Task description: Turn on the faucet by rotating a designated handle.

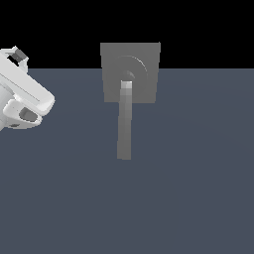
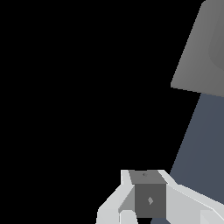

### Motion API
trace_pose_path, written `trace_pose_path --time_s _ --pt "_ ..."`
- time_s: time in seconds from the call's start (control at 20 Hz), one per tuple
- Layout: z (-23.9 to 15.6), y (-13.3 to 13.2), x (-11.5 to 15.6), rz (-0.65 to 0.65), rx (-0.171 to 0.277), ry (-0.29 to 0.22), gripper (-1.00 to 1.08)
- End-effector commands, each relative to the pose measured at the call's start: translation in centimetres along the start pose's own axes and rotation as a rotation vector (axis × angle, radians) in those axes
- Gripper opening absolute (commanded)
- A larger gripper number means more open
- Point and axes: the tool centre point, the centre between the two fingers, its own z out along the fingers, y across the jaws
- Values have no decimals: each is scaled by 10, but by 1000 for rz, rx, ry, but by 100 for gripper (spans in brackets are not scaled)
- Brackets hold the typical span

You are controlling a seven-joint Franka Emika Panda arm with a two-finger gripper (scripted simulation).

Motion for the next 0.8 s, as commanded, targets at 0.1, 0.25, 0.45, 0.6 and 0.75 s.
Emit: trace_pose_path --time_s 0.1,0.25,0.45,0.6,0.75 --pt "-28 70 3 -310 -96 -120 -100" --pt "-50 116 14 -513 -159 -201 -100" --pt "-77 167 34 -747 -234 -299 -100" --pt "-95 196 50 -885 -280 -360 -100" --pt "-109 218 64 -991 -317 -409 -100"
